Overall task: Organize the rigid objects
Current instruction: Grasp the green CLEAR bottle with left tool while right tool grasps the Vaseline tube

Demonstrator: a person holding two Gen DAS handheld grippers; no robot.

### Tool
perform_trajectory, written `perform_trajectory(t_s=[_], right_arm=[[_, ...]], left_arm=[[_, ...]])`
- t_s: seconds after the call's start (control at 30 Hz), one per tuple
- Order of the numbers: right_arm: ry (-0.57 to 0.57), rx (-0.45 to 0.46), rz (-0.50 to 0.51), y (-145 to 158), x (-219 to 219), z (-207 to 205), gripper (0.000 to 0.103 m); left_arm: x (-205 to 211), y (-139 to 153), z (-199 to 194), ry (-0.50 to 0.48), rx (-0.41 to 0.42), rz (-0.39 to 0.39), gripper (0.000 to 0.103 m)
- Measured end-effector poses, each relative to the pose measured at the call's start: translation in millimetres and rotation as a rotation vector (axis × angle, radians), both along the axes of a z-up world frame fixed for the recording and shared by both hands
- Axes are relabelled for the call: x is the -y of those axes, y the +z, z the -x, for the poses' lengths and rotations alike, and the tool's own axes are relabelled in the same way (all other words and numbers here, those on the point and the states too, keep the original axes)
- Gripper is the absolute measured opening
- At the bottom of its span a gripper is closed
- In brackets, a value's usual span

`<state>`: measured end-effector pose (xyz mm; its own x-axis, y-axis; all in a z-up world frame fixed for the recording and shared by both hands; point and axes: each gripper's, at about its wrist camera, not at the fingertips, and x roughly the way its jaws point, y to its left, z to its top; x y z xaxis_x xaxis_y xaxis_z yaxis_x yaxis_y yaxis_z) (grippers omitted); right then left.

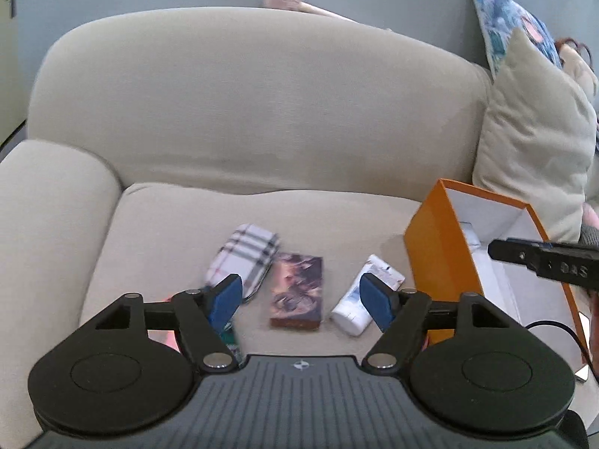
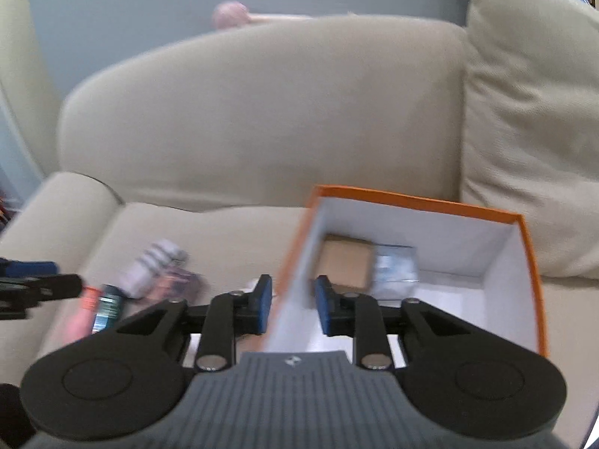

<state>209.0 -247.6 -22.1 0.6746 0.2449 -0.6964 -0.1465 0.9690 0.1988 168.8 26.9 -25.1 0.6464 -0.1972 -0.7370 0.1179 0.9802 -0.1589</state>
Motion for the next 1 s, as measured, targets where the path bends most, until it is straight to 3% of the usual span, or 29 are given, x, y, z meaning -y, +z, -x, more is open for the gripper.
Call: perform_trajectory(t_s=[0.2, 0.37, 0.6, 1.0], right_arm=[[0.012, -0.022, -0.074, 5.3, -54.1, 37.8, 0.036], [0.044, -0.089, -0.149, -10.2, -93.4, 58.2, 0.036], [0.046, -0.123, -0.071, -43.6, -135.7, 53.0, 0.036], [0.006, -0.177, 0.037, -88.8, -141.8, 18.3, 0.036]], left_arm=[[-41.7, -11.5, 30.0, 0.05, -0.078, 0.066, 0.078], [-71.0, -33.4, 44.2, 0.093, -0.14, 0.096, 0.072], [-83.6, -63.8, 31.8, 0.122, -0.197, 0.159, 0.052], [-67.8, -113.1, 1.1, 0.112, -0.311, 0.188, 0.048]])
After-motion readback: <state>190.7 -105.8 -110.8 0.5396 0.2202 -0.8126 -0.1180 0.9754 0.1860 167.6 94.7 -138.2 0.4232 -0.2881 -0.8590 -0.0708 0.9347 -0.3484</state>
